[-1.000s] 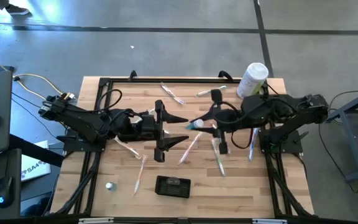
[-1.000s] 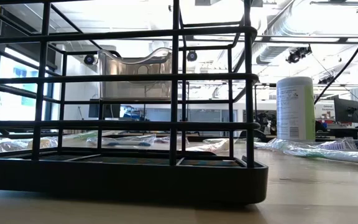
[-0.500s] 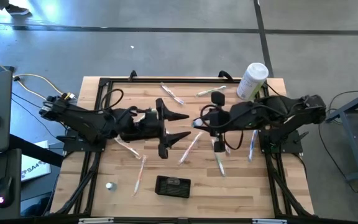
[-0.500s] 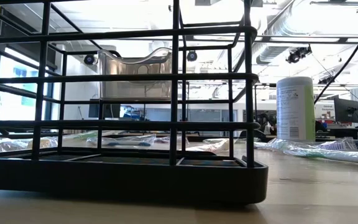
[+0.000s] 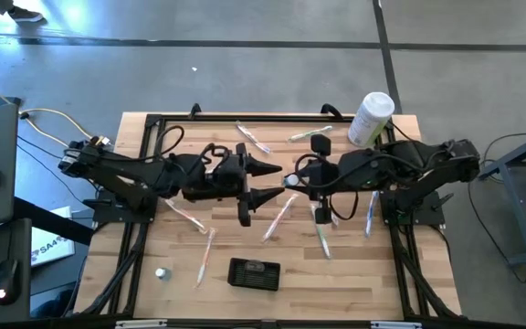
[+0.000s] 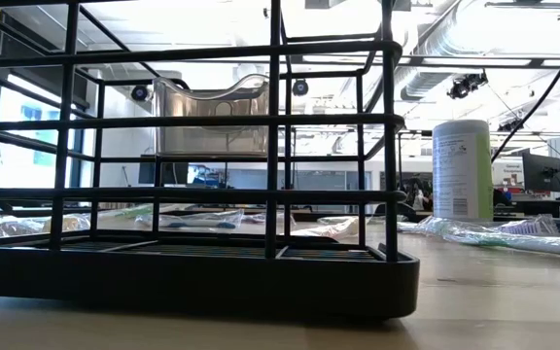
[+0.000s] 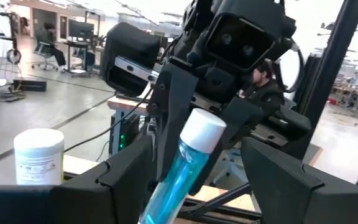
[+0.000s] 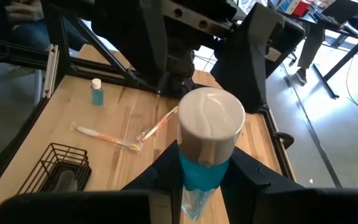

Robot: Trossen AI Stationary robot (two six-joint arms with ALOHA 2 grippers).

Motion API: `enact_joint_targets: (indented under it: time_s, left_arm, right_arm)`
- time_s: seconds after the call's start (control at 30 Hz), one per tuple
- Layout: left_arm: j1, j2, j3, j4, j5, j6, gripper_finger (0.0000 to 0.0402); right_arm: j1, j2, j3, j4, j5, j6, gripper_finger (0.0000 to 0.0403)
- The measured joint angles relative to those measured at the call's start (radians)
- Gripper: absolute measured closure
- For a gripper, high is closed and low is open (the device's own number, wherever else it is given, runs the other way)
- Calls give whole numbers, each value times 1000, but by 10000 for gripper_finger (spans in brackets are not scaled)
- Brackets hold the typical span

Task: Pick & Place toothbrushing station
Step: Put the right blue mouthwash into the black wire organizer

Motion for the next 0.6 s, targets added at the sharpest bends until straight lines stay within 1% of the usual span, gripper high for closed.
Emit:
enact_joint_targets:
  time_s: [0.13, 0.2, 0.33, 0.47, 0.6]
  left_arm:
    - [16, 20, 0, -1, 8, 3, 160]
    - [17, 31, -2, 5, 15, 31, 160]
    - [16, 43, 0, 21, 22, 120, 160]
    - [16, 43, 0, 32, 26, 131, 160]
    - [16, 45, 0, 28, 25, 154, 160]
  right_arm:
    - [-1, 7, 0, 2, -3, 0, 332]
    - [-1, 16, 0, 2, -3, 1, 332]
    - [-9, 21, 0, 2, -38, 4, 332]
    - [-33, 33, 1, 7, -64, 24, 332]
    - [-52, 34, 0, 5, -118, 30, 332]
